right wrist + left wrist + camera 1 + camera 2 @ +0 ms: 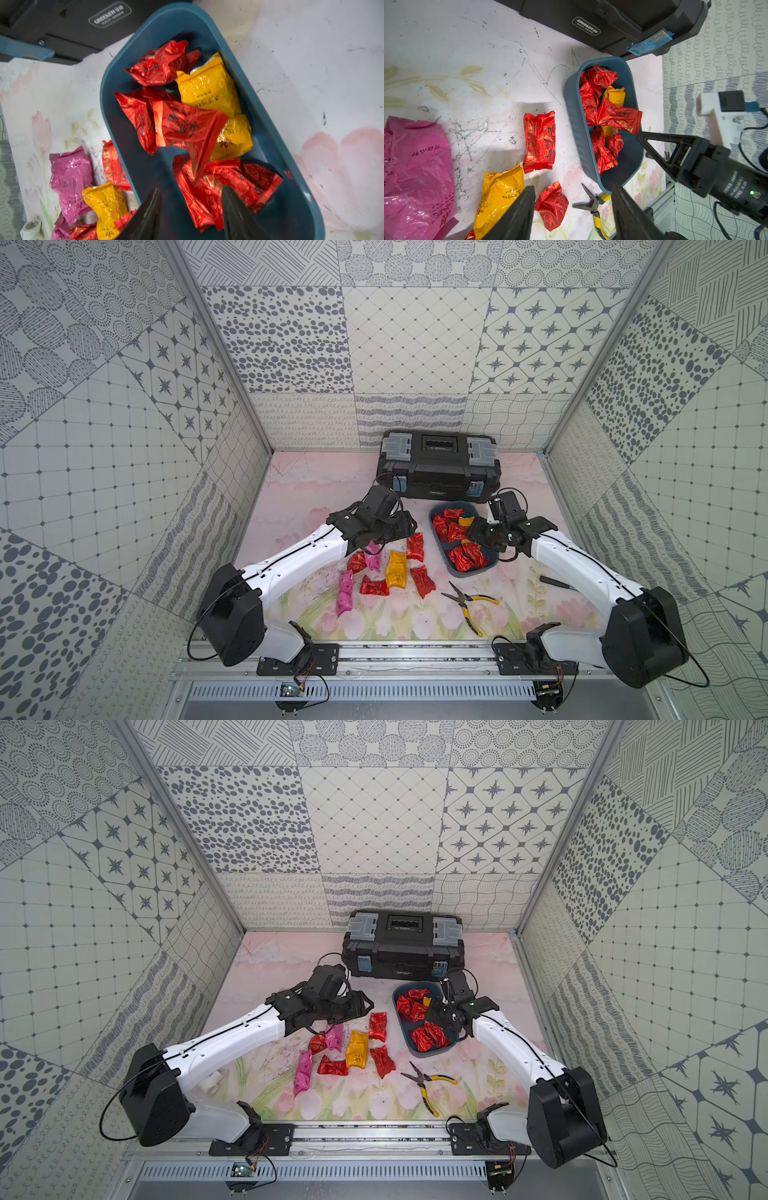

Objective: Take the tea bags out of the storage box
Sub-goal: Pick up the tea bag from the storage box.

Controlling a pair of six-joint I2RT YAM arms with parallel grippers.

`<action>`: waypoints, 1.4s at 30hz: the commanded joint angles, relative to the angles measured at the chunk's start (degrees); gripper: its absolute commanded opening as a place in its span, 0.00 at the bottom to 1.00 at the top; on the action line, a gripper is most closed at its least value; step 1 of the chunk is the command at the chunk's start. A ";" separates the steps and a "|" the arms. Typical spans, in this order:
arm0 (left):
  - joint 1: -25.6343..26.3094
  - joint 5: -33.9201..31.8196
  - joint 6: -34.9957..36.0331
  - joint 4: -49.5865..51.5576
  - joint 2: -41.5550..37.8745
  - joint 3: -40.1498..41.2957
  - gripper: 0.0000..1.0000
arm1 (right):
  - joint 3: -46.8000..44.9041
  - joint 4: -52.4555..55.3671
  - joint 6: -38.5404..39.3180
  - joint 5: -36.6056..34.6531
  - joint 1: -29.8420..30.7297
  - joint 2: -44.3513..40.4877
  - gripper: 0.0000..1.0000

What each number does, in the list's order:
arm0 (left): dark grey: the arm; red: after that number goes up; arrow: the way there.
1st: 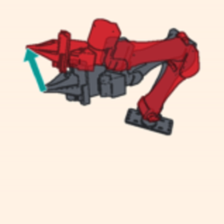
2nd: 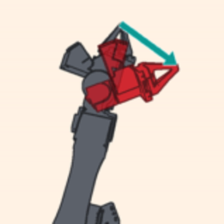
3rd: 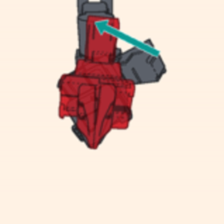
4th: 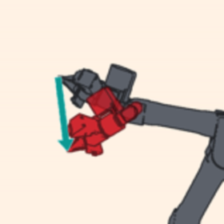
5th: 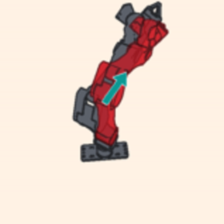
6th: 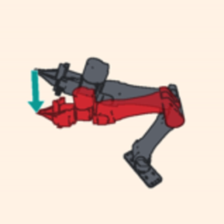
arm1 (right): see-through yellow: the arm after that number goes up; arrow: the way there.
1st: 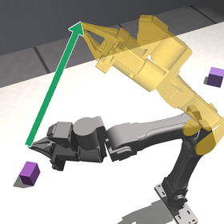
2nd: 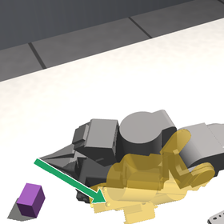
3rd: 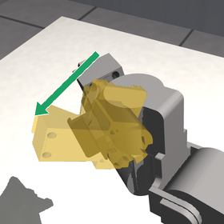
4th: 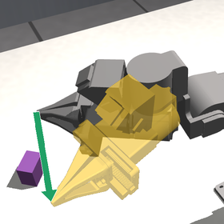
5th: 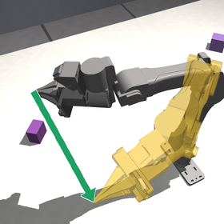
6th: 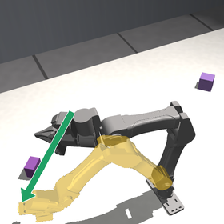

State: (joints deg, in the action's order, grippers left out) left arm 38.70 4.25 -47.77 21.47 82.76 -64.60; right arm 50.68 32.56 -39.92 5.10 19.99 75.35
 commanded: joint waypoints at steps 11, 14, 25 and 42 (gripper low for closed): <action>0.34 -0.92 -0.55 -2.33 0.02 -2.46 0.62 | 0.20 -12.42 -1.70 5.00 -4.25 8.90 0.15; 0.33 -1.05 -1.62 -4.00 -1.25 -1.40 0.62 | -0.30 -12.60 -2.49 6.24 -4.26 7.92 0.04; 0.25 3.00 -7.15 -12.50 -1.62 -2.16 0.64 | -3.81 -8.25 -4.05 5.26 -4.52 -4.60 0.00; 2.51 11.20 -10.27 -24.21 0.87 -1.71 0.70 | -3.51 -11.28 -4.92 20.71 -4.52 -20.40 0.00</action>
State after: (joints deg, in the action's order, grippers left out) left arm 39.97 10.90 -57.04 4.62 82.43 -65.84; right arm 45.43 25.54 -43.40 19.46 15.66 54.85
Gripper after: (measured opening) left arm 0.700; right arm 0.057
